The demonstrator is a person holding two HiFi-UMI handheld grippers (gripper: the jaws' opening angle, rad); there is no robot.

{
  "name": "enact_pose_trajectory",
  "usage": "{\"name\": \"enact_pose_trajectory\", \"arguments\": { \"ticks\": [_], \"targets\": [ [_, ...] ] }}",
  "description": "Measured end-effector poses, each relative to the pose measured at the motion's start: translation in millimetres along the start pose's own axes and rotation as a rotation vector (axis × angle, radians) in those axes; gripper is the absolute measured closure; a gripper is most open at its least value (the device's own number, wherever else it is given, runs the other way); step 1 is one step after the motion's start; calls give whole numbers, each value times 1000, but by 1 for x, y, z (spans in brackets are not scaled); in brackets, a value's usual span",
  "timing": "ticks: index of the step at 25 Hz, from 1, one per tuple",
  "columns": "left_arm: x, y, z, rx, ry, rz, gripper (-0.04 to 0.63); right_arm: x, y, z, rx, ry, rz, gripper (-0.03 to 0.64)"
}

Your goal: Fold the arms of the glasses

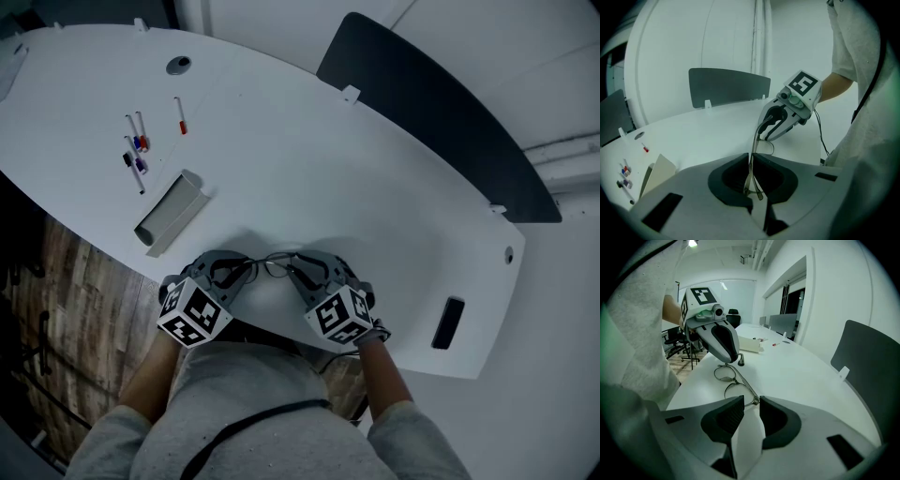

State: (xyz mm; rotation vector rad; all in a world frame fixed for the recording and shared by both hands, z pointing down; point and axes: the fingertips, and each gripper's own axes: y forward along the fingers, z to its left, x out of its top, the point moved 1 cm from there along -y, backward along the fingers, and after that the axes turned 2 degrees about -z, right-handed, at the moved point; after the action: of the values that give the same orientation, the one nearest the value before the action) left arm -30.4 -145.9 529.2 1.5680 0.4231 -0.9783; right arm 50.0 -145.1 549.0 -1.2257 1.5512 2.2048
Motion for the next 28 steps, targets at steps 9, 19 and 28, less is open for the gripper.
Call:
{"name": "enact_pose_trajectory", "arguments": {
  "ticks": [9,19,28],
  "targets": [
    [-4,12,-6,4,41,123,558,-1,-1,-1,3,-8,-9,503],
    [-5,16,-7,15,43,216,558,-1,-2,0,2,-56,-7,503],
    [-9,23,-11,31,117,395,560,-1,-3,1,0,-64,-1,503]
  ]
}}
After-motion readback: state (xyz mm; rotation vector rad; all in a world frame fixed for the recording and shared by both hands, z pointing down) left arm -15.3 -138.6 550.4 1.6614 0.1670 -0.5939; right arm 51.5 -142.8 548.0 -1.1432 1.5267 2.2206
